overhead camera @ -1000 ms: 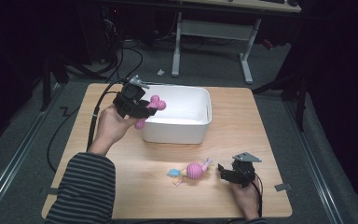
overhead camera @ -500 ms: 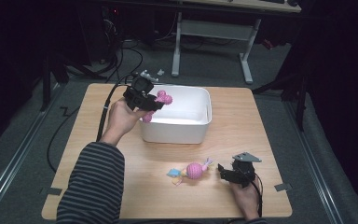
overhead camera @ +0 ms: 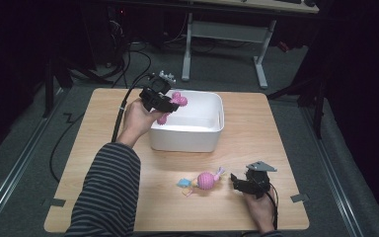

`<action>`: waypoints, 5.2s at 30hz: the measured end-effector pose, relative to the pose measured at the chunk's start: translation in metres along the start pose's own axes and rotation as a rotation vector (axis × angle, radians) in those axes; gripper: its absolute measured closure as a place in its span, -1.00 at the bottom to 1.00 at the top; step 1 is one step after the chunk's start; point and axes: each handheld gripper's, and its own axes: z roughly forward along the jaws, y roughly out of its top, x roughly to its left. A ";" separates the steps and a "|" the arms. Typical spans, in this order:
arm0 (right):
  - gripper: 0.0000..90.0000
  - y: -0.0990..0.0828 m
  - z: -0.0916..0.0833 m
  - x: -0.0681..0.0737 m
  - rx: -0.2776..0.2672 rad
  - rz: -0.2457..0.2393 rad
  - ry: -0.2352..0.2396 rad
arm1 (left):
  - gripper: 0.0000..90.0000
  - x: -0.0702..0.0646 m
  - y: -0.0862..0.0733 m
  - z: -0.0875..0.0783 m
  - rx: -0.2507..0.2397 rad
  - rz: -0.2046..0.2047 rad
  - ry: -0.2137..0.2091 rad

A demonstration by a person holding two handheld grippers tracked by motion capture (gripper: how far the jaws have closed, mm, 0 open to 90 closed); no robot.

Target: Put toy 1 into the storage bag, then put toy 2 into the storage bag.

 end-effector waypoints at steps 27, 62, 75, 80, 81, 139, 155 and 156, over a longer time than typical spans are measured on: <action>-0.50 0.000 0.000 0.000 0.000 -0.001 0.000 | 0.28 0.004 -0.015 0.042 0.056 0.003 0.019; -0.50 0.000 0.000 0.000 0.001 -0.003 0.000 | -0.02 0.000 -0.030 0.059 0.097 -0.016 0.013; -0.50 0.000 0.000 0.000 0.000 -0.003 0.000 | -0.13 0.000 -0.034 0.013 -0.039 -0.024 0.033; -0.50 0.000 0.000 0.000 0.001 -0.003 0.000 | -0.14 0.000 -0.043 -0.006 -0.089 -0.036 0.044; -0.50 0.000 0.000 0.000 0.000 -0.003 0.000 | -0.14 0.000 -0.045 -0.010 -0.099 -0.039 0.046; -0.50 0.000 0.000 0.001 0.002 -0.003 -0.002 | -0.17 -0.003 -0.157 -0.062 -0.222 -0.186 0.090; -0.50 0.000 0.000 0.001 0.001 -0.003 -0.001 | -0.18 -0.008 -0.183 -0.044 -0.187 -0.212 0.082; -0.50 0.000 0.000 0.001 0.001 -0.004 -0.001 | -0.18 -0.010 -0.185 -0.041 -0.180 -0.210 0.080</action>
